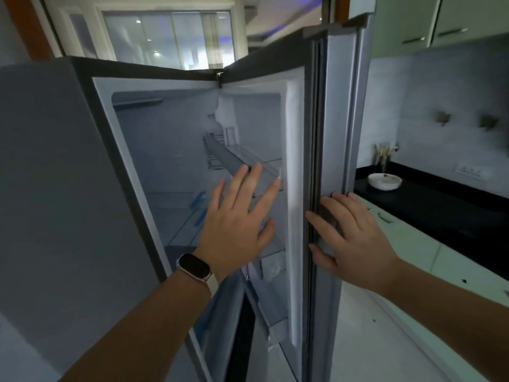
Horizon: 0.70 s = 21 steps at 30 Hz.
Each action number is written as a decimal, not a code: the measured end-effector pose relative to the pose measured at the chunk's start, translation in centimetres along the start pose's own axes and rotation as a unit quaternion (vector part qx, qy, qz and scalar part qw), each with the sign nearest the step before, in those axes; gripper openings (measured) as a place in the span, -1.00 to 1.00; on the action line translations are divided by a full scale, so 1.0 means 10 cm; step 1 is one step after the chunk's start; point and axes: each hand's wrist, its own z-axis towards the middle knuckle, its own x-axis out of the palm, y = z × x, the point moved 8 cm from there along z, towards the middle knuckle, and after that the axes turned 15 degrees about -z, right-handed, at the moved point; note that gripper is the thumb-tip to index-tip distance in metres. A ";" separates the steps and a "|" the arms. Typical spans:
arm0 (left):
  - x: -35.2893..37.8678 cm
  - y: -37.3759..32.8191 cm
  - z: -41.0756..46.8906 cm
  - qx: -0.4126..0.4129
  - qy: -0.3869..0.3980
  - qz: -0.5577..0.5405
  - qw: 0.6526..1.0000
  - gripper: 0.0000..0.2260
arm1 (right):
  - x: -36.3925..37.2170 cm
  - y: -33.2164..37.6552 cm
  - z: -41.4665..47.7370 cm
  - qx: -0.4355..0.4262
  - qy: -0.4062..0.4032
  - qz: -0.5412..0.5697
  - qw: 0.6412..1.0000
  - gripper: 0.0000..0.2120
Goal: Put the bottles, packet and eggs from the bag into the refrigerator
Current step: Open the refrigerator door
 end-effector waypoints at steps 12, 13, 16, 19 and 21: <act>0.70 -0.41 0.69 0.092 -0.041 -0.087 0.991 -0.49 | 0.44 -0.89 -0.48 0.090 0.027 0.031 0.995 -0.49; 0.76 -0.42 0.78 0.094 -0.046 -0.097 0.990 -0.49 | 0.48 -0.98 -0.52 0.094 0.030 0.028 0.995 -0.50; 0.94 -0.43 1.05 0.083 -0.049 -0.120 0.988 -0.52 | 0.64 -1.25 -0.63 0.106 0.044 0.024 0.993 -0.49; 1.17 -0.51 1.26 0.089 -0.036 -0.119 0.988 -0.56 | 0.82 -1.49 -0.73 0.104 0.064 0.011 0.992 -0.50; 1.31 -0.59 1.36 0.081 -0.038 -0.122 0.989 -0.57 | 0.91 -1.64 -0.78 0.101 0.068 0.001 0.993 -0.52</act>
